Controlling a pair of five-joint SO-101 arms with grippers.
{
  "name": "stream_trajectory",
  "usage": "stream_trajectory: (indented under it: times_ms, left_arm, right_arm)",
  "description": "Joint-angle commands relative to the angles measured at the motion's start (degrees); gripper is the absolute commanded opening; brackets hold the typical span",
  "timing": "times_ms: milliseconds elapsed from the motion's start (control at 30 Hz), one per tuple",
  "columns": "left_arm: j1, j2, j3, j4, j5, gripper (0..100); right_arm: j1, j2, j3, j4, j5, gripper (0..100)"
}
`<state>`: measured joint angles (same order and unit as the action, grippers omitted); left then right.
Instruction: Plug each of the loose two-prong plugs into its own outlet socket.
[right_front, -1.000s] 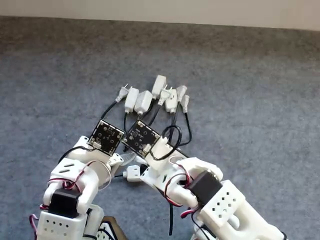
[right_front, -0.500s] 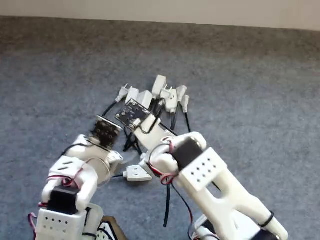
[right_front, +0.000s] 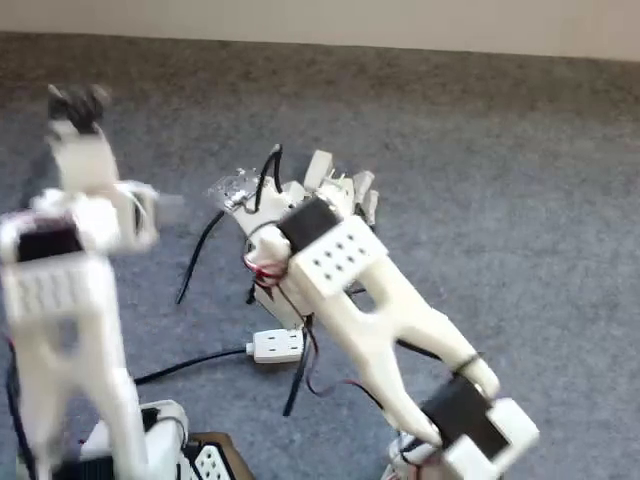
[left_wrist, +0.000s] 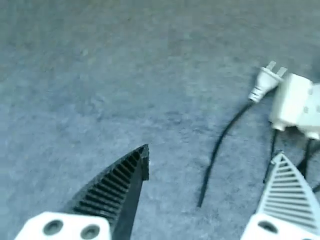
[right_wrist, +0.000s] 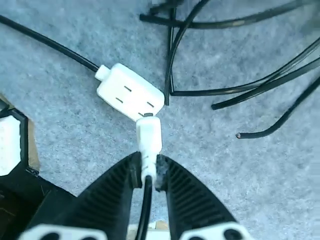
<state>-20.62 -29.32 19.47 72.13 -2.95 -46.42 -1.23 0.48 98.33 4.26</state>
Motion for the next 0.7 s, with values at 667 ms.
stream_trajectory:
  times_ms: [667]
  left_arm:
    - [-29.41,73.27,-86.29,13.36,-8.44,37]
  right_arm:
    - [-2.24,1.71,2.15,0.84,-40.18,0.8]
